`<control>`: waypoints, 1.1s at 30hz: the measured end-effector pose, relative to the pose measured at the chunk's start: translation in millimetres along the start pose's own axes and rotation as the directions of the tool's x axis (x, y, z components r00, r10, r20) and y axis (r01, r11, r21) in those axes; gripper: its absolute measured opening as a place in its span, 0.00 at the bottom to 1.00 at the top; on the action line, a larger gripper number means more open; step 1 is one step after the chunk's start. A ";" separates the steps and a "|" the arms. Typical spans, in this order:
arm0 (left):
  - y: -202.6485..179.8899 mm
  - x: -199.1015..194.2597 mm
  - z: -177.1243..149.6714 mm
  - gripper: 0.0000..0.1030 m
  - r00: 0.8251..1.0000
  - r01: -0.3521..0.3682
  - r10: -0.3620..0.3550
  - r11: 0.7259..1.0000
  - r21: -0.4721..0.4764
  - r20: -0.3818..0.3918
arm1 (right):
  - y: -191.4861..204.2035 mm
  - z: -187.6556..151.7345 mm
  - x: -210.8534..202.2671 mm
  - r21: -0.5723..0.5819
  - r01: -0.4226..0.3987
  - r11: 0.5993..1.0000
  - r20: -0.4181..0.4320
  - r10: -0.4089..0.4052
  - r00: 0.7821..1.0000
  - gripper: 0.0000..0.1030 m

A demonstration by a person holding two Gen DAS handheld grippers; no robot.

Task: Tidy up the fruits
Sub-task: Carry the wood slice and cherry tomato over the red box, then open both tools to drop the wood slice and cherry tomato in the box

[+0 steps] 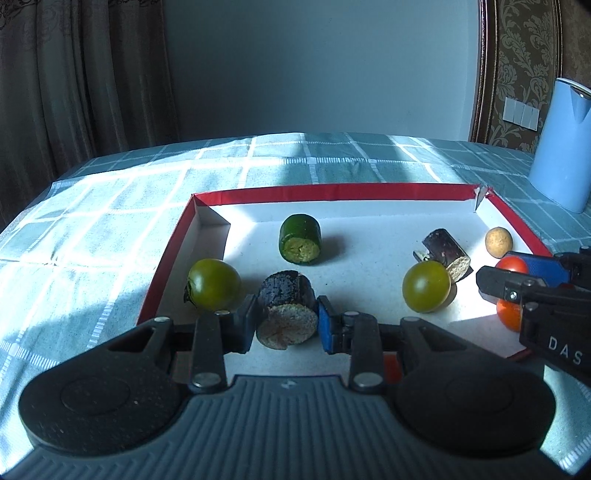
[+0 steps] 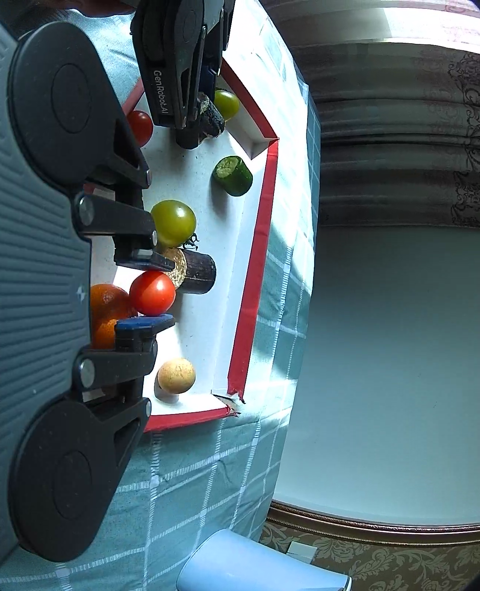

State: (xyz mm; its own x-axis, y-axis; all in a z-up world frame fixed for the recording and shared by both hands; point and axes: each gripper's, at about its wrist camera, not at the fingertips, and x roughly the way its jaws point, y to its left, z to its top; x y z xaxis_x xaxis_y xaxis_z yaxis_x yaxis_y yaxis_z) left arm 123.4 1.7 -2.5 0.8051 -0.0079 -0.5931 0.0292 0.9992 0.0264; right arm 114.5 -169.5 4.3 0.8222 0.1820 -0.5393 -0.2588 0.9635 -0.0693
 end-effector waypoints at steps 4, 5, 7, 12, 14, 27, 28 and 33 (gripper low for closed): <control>-1.2 -0.8 -1.2 0.30 1.000 -0.004 0.004 1.000 0.003 0.000 | 6.8 1.6 3.4 -0.022 0.002 1.000 -0.009 -0.003 1.000 0.23; -1.7 -0.9 -1.4 0.30 1.000 -0.006 0.006 1.000 0.006 0.002 | 8.5 1.5 4.7 -0.027 0.008 1.000 -0.011 -0.008 1.000 0.23; -2.1 -0.8 -1.1 0.30 1.000 -0.009 0.009 1.000 0.008 0.006 | 11.1 2.0 7.2 -0.036 0.011 0.999 -0.018 -0.011 1.000 0.23; -2.3 -3.4 -1.7 0.40 1.000 -0.014 0.014 1.000 0.006 0.019 | 12.3 0.9 6.9 -0.040 0.015 0.999 -0.016 -0.015 1.000 0.23; -2.7 -5.0 -1.7 0.42 1.000 -0.014 0.013 1.000 0.010 0.028 | 13.1 0.9 7.2 -0.050 0.026 0.998 -0.021 -0.027 0.999 0.24; -6.0 -14.8 -4.0 0.73 0.996 -0.037 0.034 0.999 0.031 0.077 | 17.8 -5.7 1.5 -0.085 0.029 0.996 -0.005 -0.030 1.000 0.38; -6.2 -15.9 -4.4 0.75 0.996 -0.041 0.038 0.999 0.032 0.083 | 18.2 -6.1 -0.4 -0.087 0.036 0.996 0.002 -0.036 0.999 0.46; -6.7 -18.5 -5.3 0.81 0.995 -0.048 0.045 0.998 0.032 0.090 | 19.5 -5.6 -13.1 -0.089 0.084 0.993 0.086 -0.076 0.993 0.72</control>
State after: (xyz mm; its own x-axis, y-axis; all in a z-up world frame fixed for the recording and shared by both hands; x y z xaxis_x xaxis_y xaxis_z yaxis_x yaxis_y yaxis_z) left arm 105.1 -4.6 4.1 0.8557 0.0332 -0.5165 0.0100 0.9967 0.0808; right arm 95.8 -154.1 5.3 0.8801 0.1244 -0.4583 -0.2331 0.9540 -0.1887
